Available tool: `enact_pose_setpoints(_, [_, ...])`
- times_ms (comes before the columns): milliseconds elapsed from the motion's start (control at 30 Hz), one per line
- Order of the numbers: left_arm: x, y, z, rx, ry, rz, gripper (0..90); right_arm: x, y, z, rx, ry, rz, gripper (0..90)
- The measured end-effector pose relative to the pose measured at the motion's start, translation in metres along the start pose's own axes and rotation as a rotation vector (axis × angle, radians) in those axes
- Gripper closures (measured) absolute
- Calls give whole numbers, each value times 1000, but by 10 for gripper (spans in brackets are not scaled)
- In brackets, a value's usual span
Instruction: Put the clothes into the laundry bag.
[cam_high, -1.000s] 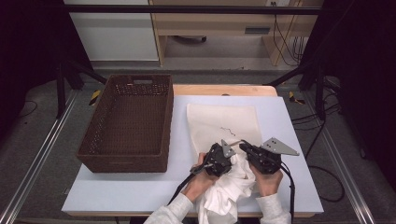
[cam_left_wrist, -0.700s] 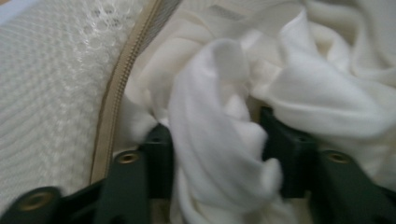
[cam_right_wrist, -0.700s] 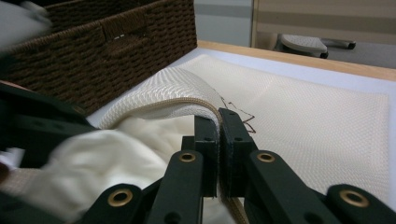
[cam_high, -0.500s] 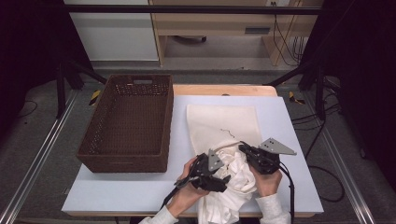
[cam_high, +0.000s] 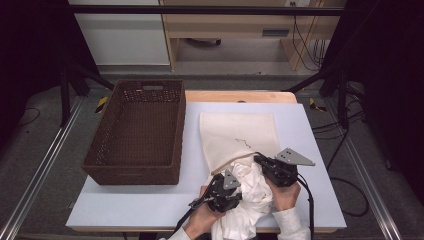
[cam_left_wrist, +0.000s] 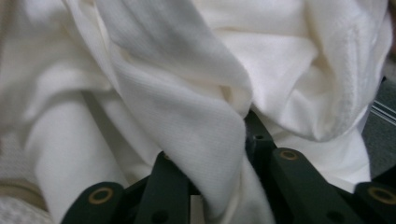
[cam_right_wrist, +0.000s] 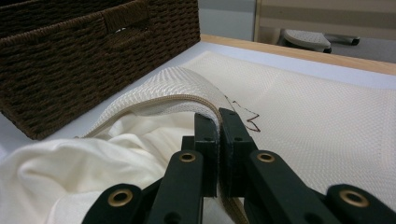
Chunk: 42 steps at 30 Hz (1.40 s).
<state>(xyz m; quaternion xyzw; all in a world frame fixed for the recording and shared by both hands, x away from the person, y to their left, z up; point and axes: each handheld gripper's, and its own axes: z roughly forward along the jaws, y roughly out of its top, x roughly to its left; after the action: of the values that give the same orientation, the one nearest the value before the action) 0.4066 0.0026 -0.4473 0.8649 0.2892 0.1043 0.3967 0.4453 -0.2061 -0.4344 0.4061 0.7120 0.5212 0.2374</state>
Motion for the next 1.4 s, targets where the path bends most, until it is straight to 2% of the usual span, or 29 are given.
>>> enact_pose_setpoints(67, [0,9,-3,-18,21,6,776,0,1,-1,-5,3,3,873])
enact_pose_setpoints(167, [5,25,2,-1,65,28,778,0,2,-4,-21,-2,3,873])
enact_pose_setpoints(233, [13,34,13,9,100,22,777,-1,4,-7,-35,-2,2,873])
enact_pose_setpoints(267, [21,39,21,12,138,25,777,-1,5,-9,-43,0,3,873])
enact_pose_setpoints(367, [38,41,39,21,179,-2,770,-2,7,-12,-58,-3,9,873])
enact_pose_setpoints(467, [44,37,42,8,163,-40,737,-2,5,-11,-46,6,6,873])
enact_pose_setpoints(533, [41,34,36,-5,170,-32,687,-2,4,-9,-37,10,6,873])
enact_pose_setpoints(633, [36,29,21,-27,156,-29,525,-3,2,-7,-28,4,1,873])
enact_pose_setpoints(667, [36,29,21,-27,156,-29,454,-3,2,-6,-26,4,2,873])
enact_pose_setpoints(700, [32,24,8,-43,123,-31,407,-2,2,-6,-24,3,1,873])
enact_pose_setpoints(800, [23,13,-9,-35,88,-22,295,-2,2,-6,-25,-1,-4,872])
enact_pose_setpoints(833, [19,7,-11,-29,74,-20,262,-2,2,-6,-24,-1,-1,872])
enact_pose_setpoints(967, [3,-13,-9,-16,77,2,236,-2,2,-5,-22,1,-3,872])
enact_pose_setpoints(1000, [2,-16,-4,-6,81,7,240,-1,2,-5,-19,2,-4,872])
enact_pose_setpoints(1100, [3,-21,14,28,65,-27,306,0,1,-3,-15,3,-5,872])
enact_pose_setpoints(1167, [4,-20,19,36,66,-32,333,0,1,-3,-12,6,-5,872])
enact_pose_setpoints(1200, [4,-19,19,41,71,-32,412,1,0,-1,-6,7,-8,872])
enact_pose_setpoints(1300, [-2,-13,16,46,101,19,588,0,0,0,-6,6,-4,872])
enact_pose_setpoints(1400, [-5,-8,11,28,109,36,677,0,0,-1,-5,6,-5,872])
